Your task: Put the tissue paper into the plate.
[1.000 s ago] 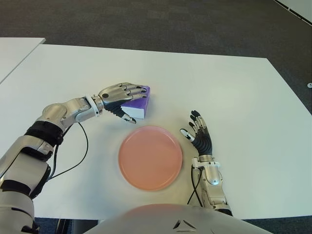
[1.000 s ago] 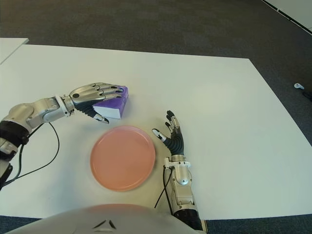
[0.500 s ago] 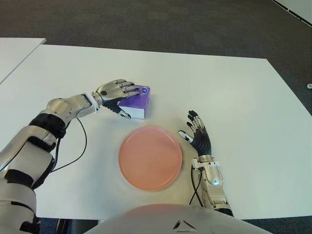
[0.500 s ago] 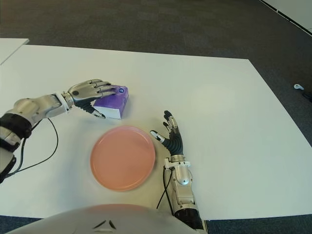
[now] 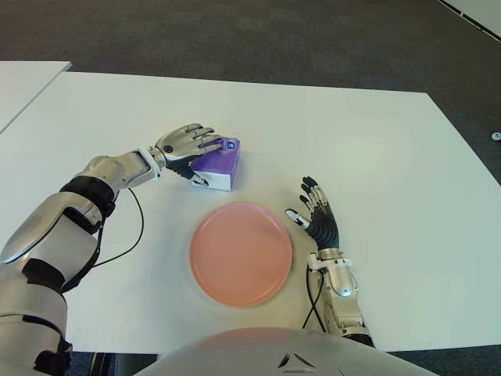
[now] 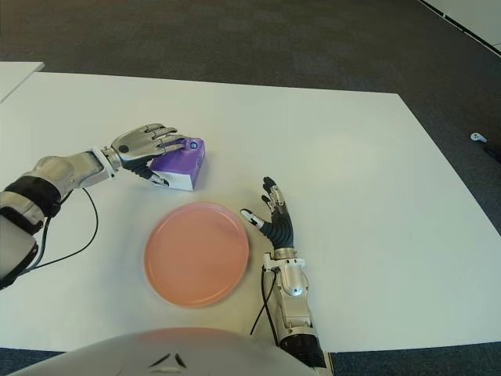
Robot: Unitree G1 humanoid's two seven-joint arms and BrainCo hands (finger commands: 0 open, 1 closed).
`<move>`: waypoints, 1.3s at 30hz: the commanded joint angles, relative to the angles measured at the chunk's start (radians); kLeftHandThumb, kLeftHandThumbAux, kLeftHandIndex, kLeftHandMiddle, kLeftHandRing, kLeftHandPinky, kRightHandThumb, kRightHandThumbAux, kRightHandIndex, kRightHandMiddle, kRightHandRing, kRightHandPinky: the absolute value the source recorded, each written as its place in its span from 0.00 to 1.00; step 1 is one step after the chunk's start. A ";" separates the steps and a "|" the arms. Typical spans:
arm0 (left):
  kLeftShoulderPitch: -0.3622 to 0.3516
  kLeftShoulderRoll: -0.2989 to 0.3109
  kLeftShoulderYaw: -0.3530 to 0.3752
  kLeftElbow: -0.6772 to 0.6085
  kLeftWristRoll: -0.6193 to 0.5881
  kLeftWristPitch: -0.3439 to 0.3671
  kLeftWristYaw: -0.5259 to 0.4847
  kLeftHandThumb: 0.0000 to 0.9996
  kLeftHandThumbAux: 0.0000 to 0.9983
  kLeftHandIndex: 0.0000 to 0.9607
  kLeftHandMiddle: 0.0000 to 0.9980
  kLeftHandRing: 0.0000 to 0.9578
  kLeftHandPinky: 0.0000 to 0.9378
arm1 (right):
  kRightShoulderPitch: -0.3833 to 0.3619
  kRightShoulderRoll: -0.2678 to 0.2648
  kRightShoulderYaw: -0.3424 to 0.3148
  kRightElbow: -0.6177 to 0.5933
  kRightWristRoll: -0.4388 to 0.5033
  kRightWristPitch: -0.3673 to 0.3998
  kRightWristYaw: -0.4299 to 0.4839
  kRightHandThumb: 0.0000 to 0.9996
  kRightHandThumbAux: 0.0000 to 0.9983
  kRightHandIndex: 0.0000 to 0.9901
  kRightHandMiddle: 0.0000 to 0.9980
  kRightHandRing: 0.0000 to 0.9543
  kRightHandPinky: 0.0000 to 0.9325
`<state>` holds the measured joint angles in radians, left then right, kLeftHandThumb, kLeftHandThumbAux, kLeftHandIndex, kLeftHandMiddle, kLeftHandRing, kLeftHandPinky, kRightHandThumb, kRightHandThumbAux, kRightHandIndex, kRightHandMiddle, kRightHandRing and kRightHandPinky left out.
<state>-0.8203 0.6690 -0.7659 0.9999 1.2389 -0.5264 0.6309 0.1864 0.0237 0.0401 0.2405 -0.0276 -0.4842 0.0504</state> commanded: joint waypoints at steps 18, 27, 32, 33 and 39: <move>-0.002 -0.021 -0.015 0.052 -0.047 0.034 0.104 0.03 0.17 0.00 0.00 0.00 0.00 | 0.099 -0.006 0.001 0.067 0.002 0.126 -0.001 0.00 0.68 0.00 0.00 0.00 0.00; 0.005 -0.021 -0.033 0.050 -0.052 -0.003 0.096 0.03 0.17 0.00 0.00 0.00 0.00 | 0.098 -0.006 0.001 0.069 0.000 0.134 -0.007 0.00 0.67 0.00 0.00 0.00 0.00; 0.011 -0.020 -0.040 0.044 -0.056 -0.018 0.103 0.02 0.19 0.00 0.00 0.00 0.00 | 0.098 -0.005 0.001 0.073 -0.001 0.126 -0.010 0.00 0.70 0.00 0.00 0.00 0.00; 0.013 -0.020 -0.042 0.042 -0.057 -0.020 0.104 0.02 0.19 0.00 0.00 0.00 0.00 | 0.098 -0.005 0.002 0.076 -0.001 0.120 -0.009 0.00 0.70 0.00 0.00 0.00 0.00; 0.022 -0.022 -0.052 0.036 -0.054 -0.031 0.113 0.00 0.20 0.00 0.00 0.00 0.00 | 0.096 -0.007 0.004 0.082 -0.003 0.111 -0.007 0.00 0.72 0.00 0.00 0.00 0.00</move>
<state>-0.8264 0.6555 -0.8040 1.0395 1.1864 -0.5442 0.7284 0.1920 0.0214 0.0440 0.2209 -0.0308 -0.4497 0.0439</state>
